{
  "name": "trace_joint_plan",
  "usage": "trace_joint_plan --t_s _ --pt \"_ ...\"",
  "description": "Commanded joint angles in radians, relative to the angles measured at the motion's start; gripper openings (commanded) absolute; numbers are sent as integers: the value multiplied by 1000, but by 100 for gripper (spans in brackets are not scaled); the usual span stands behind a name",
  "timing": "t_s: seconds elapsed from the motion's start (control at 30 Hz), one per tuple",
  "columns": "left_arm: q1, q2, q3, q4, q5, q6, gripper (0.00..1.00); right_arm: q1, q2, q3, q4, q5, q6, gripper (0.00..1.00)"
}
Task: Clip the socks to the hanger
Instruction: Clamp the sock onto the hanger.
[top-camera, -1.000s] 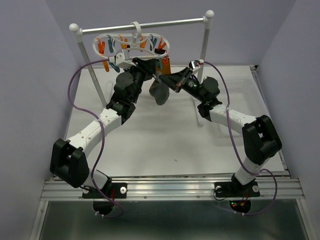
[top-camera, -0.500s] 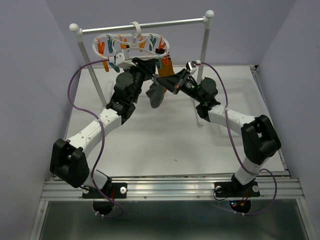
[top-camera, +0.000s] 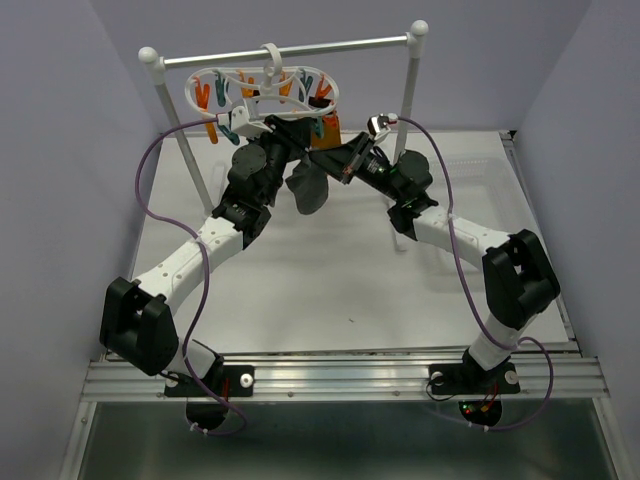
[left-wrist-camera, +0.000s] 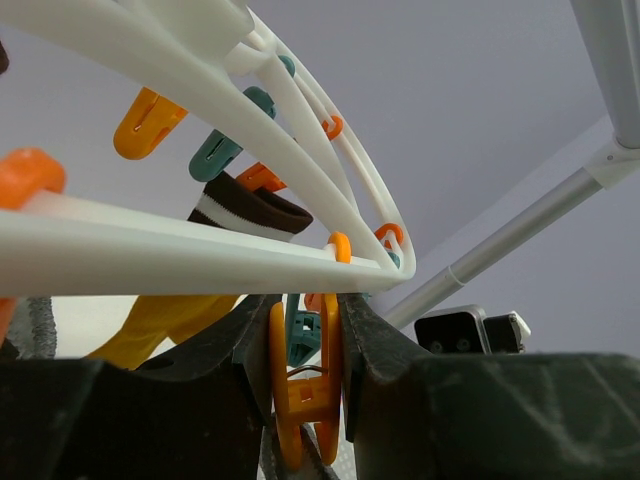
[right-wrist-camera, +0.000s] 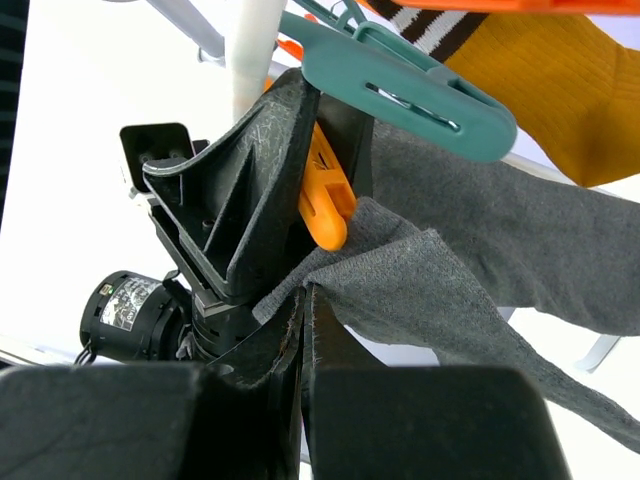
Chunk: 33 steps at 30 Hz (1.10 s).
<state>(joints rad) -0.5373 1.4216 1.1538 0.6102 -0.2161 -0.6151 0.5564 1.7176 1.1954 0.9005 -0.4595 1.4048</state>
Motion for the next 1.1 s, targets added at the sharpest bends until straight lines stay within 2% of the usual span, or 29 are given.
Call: trace_joint_plan --t_s 0.0,0.2,0.3,0.33,0.37,0.57,0.8,0.87,0.93,0.97,1.0,1.03,1.07 --pt "-6 -26 -9 5 -22 -8 0 13 11 55 12 21 -44 1" --pt "-4 -36 -11 3 -8 5 0 13 8 50 -2 38 -55 1" --pt "-4 -39 -9 2 -3 5 30 13 11 55 -2 39 -56 1" --pt "-4 -41 -11 2 -3 5 47 13 11 58 -2 39 -56 1" --pt "-4 -43 -9 0 0 5 52 13 13 58 0 38 -58 1" --pt "-4 -49 -9 0 7 8 77 13 19 59 21 36 -49 1" --pt "-6 -61 -11 -9 18 15 82 13 23 64 28 32 -50 1" --pt "-4 -72 -11 -16 15 18 94 13 22 61 28 35 -49 5" --pt "-6 -79 -14 -24 12 25 99 13 19 58 21 36 -49 10" --pt "-4 -88 -16 -38 9 26 99 13 16 56 18 38 -56 20" --pt "-4 -95 -17 -47 9 28 99 13 13 53 17 38 -58 26" --pt "-3 -101 -19 -59 9 28 99 13 10 49 14 38 -59 40" --pt "-3 -116 -22 -84 9 28 99 13 5 46 9 36 -64 46"
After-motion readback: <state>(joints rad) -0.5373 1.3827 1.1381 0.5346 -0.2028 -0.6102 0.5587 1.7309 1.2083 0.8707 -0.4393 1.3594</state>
